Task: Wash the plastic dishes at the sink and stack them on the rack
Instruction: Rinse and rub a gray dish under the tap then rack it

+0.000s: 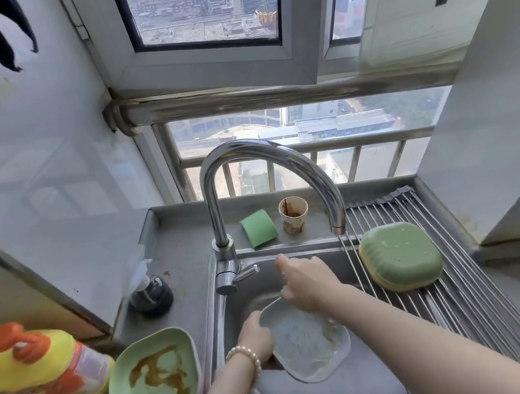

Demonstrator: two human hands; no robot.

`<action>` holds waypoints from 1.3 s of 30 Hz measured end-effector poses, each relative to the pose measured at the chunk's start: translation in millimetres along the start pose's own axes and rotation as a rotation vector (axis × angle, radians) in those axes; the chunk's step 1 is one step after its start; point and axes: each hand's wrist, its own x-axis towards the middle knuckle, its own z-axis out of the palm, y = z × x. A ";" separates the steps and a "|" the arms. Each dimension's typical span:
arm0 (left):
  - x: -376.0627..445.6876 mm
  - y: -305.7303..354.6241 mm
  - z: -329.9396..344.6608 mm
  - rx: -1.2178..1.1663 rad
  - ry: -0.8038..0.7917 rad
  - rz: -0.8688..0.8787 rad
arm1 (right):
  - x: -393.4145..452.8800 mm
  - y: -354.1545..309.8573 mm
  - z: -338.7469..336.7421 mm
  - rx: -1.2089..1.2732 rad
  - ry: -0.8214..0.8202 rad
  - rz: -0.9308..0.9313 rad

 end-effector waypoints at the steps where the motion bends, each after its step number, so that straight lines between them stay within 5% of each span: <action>1: -1.6 1.4 1.2 0.005 -0.004 0.012 | 7.7 -3.6 0.8 0.026 -0.027 0.029; 9: -7.8 1.9 -6.8 -0.174 -0.038 -0.118 | 36.1 -25.9 7.0 0.003 -0.179 0.050; 18: -6.5 7.0 5.1 -0.221 -0.027 -0.047 | 22.1 -44.4 4.9 0.080 -0.327 0.023; 24: 6.2 10.1 25.3 -0.497 0.021 -0.097 | -39.9 -9.9 19.5 0.236 -0.072 0.104; 28: 7.4 16.1 42.0 -0.554 0.086 -0.049 | -95.9 12.7 36.5 0.019 -0.116 -0.005; 31: 0.0 25.7 57.9 -0.582 0.029 -0.019 | -92.3 39.0 28.1 -0.226 -0.204 0.137; 34: -13.6 37.9 72.7 -0.722 -0.099 -0.021 | -68.6 45.7 21.2 -0.051 -0.263 0.379; 39: -9.6 45.0 57.0 -0.902 -0.190 0.003 | -69.4 10.7 25.1 0.234 -0.321 0.160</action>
